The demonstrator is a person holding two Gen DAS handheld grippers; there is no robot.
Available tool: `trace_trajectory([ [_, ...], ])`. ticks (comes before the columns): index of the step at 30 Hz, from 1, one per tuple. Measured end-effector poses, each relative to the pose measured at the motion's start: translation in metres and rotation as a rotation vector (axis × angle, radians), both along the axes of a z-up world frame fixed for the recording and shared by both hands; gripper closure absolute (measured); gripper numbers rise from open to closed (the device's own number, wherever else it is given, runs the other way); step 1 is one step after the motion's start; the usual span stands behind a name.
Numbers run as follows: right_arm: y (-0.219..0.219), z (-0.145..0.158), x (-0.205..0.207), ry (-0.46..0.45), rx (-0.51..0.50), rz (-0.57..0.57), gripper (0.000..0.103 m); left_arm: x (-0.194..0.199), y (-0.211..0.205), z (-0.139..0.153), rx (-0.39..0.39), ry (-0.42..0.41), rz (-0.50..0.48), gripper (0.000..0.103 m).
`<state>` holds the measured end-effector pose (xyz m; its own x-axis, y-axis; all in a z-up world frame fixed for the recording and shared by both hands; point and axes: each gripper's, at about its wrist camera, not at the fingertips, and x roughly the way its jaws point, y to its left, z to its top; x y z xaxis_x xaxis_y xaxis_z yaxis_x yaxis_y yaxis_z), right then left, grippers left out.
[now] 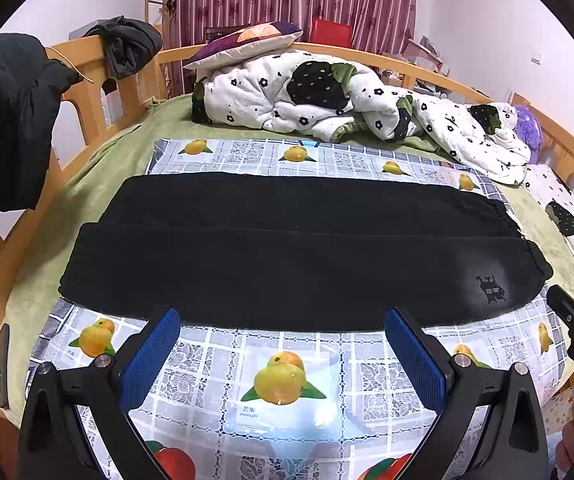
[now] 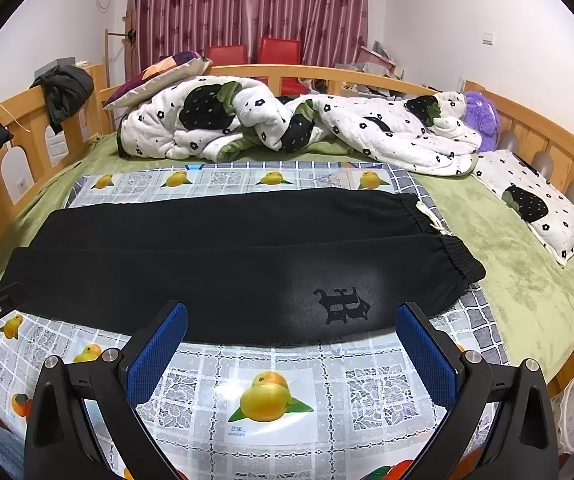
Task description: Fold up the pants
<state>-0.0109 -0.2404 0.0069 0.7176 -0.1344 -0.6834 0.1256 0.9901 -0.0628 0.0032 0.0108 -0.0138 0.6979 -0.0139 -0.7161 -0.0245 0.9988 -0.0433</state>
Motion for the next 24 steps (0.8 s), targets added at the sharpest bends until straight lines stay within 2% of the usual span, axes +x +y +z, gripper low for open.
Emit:
trace_trajectory([
  [13,0.004,-0.001,0.001,-0.002,-0.013,0.005,0.001,-0.002,0.011,0.008,-0.02,-0.005,0.012,0.0],
  [19,0.006,-0.002,-0.001,-0.015,0.011,0.024,0.001,0.001,0.014,0.006,-0.034,0.019,0.007,0.0],
  [24,0.003,-0.007,-0.001,0.002,0.003,0.002,0.001,-0.003,0.017,0.011,-0.036,0.0,0.001,0.0],
])
